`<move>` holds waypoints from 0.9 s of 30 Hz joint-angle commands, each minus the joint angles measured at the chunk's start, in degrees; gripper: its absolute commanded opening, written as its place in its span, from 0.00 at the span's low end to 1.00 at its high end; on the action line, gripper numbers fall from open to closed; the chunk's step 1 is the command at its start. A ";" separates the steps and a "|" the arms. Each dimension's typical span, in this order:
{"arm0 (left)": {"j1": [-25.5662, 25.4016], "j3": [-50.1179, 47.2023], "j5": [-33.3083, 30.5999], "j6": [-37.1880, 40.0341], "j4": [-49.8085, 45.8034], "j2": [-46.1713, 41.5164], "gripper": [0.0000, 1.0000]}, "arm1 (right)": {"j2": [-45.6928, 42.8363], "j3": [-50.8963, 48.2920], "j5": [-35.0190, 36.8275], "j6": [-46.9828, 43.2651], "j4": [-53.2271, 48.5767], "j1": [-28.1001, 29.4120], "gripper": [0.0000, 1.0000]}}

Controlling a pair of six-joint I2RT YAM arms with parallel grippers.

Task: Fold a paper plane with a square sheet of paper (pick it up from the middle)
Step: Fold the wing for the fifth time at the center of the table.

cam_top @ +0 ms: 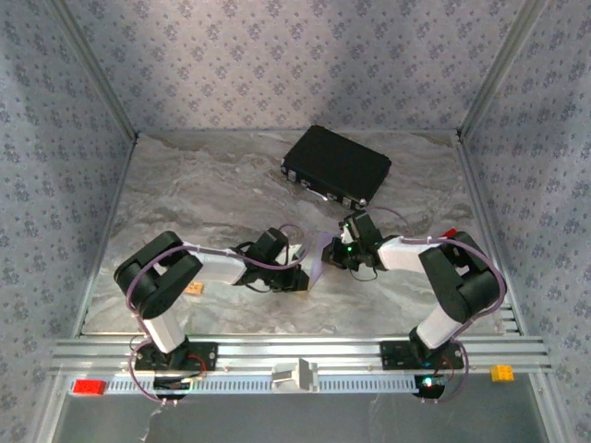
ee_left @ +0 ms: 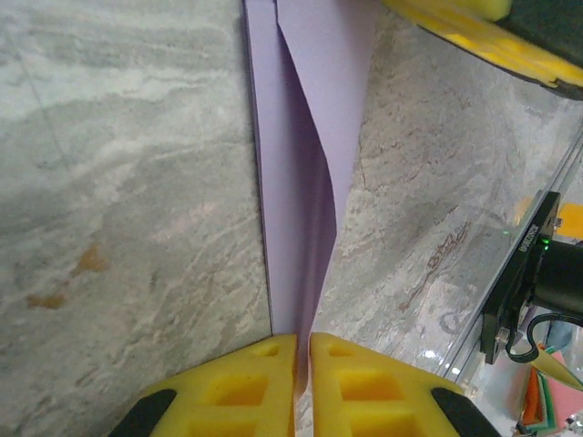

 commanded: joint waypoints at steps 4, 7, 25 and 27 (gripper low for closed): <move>-0.49 -1.57 -0.57 0.90 -4.62 0.31 0.05 | 2.87 -0.90 4.33 -1.00 -4.35 -0.48 0.10; -0.51 -1.90 -0.58 0.68 -4.53 0.01 0.01 | 2.89 -0.89 4.31 -1.00 -4.34 -0.47 0.10; -0.49 -3.42 -1.40 0.19 -4.89 -0.82 0.07 | 2.94 -0.97 4.22 -0.91 -4.31 -0.65 0.10; -0.54 -3.66 -1.57 0.14 -5.15 -1.17 0.12 | 2.94 -0.89 4.15 -1.00 -4.24 -0.56 0.10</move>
